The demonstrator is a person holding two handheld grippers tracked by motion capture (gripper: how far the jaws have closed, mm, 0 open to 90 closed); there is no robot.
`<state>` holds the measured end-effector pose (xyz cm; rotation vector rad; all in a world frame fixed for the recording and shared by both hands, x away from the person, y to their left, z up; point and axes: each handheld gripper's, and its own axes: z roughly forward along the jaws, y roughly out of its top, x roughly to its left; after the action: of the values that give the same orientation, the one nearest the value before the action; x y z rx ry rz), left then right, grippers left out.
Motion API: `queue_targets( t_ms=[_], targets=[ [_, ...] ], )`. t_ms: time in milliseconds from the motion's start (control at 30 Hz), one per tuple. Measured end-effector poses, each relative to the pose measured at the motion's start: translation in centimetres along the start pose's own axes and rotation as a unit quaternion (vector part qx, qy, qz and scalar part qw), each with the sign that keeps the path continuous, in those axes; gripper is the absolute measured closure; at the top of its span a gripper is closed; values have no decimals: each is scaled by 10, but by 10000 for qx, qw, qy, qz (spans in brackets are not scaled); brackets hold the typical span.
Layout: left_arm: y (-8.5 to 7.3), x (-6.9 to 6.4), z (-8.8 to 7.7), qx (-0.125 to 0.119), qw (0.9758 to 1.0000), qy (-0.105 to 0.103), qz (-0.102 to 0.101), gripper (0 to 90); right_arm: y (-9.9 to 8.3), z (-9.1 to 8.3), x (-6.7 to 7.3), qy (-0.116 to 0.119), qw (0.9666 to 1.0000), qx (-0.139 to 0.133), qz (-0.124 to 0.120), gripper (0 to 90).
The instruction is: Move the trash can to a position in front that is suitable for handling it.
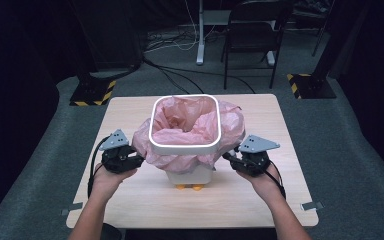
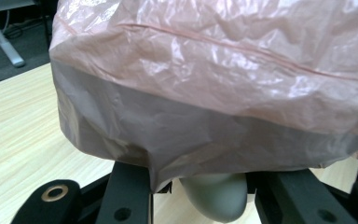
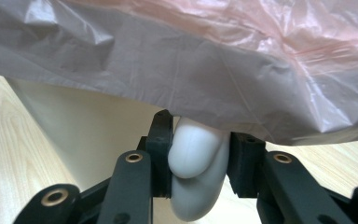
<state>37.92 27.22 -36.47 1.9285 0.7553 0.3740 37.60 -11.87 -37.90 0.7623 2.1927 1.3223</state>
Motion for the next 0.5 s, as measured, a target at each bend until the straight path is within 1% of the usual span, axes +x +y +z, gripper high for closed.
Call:
queue_targets(
  t_ms=[67,100,167,200,300,400,433,500],
  targets=[
    [1,-3,0,-1,10000,-34,12,667,0,-7,2,-36,10000,-4,-30,654],
    [1,-4,0,12,10000,-43,33,667,0,-7,2,-36,10000,-4,-30,654],
    [2,-7,0,25,9999,-73,70,667,0,-13,3,-63,9999,-22,-77,653],
    [2,-9,0,17,9999,-91,78,667,-1,-18,4,-87,9999,-25,-108,653],
    [3,-14,-1,24,9998,-140,105,667,-1,-22,6,-96,9999,-18,-103,653],
    [4,-20,-3,-17,9997,-223,142,665,-3,-30,8,-102,9999,-53,-114,652],
    [4,-20,-3,-17,9997,-223,142,665,-3,-30,8,-102,9999,-53,-114,652],
    [4,-23,-4,-21,9996,-241,161,665,-5,-36,11,-109,9998,-65,-127,652]
  ],
)
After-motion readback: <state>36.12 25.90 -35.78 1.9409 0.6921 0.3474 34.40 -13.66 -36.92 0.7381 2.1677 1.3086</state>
